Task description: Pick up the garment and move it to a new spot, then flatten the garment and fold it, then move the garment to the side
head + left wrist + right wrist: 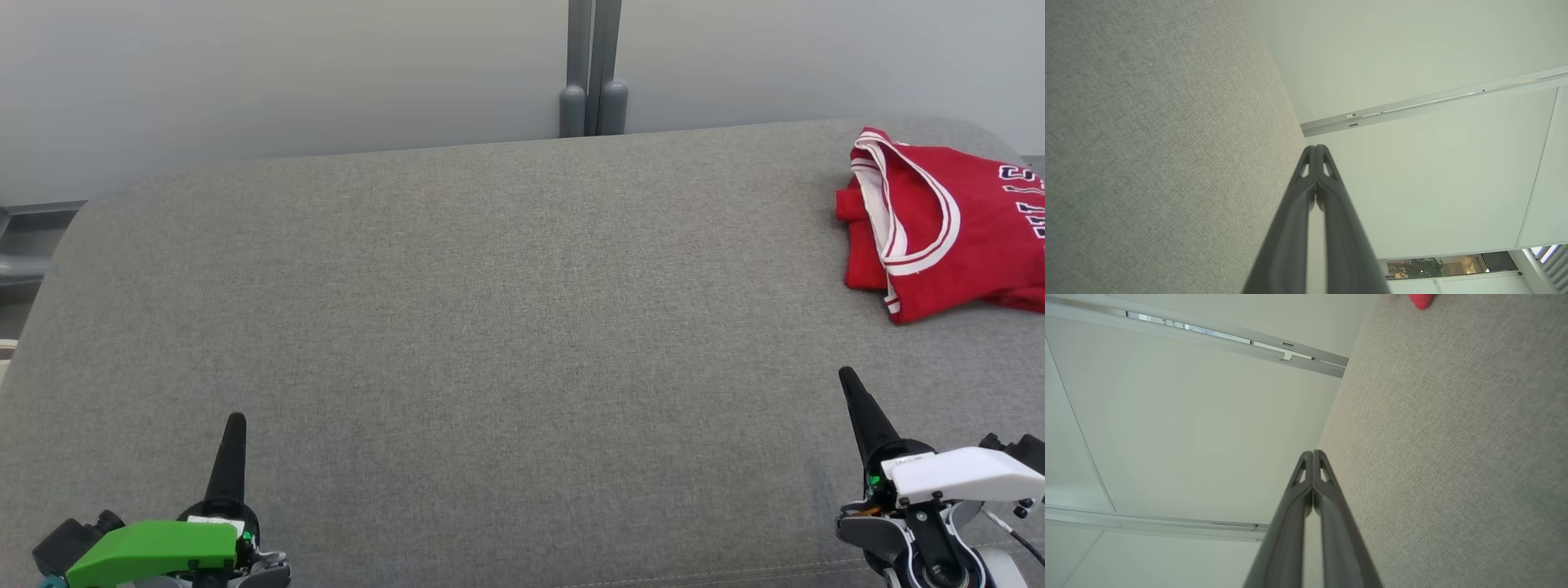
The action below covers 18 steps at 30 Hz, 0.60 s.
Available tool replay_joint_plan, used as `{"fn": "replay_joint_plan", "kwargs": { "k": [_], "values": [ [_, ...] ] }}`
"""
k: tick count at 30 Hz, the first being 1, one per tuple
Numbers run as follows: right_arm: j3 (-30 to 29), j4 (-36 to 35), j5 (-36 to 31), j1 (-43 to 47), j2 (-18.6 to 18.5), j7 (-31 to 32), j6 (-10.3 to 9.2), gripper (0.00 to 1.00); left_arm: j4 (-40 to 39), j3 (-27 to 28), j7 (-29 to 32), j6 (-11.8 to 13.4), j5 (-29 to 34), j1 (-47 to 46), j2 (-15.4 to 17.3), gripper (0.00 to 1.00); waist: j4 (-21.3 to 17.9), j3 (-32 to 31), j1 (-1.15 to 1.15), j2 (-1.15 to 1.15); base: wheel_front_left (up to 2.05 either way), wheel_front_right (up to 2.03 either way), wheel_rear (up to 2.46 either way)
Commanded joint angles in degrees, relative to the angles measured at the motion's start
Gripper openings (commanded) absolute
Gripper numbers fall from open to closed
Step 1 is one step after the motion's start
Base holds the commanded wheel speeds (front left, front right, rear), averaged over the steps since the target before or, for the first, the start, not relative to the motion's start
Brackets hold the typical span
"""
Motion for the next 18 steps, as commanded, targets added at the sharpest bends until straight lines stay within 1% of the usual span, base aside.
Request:
{"fn": "replay_joint_plan", "kwargs": {
  "k": [1,18],
  "values": [
    [-0.3,-0.4,1.1,0.1,-0.3,0.3,0.03,0.00,-0.2,0.5,0.4,-0.5,-1.1,-1.2,0.1,0.00,0.0,0.0,0.00,0.00,0.00,0.00,0.00],
    [-1.5,-0.5,8.6,0.3,-0.2,2.1,0.03,0.00,0.1,2.0,2.2,-1.7,-7.1,-1.7,-0.9,0.00,0.3,0.1,0.00,0.00,0.00,0.00,0.00]
  ]
}}
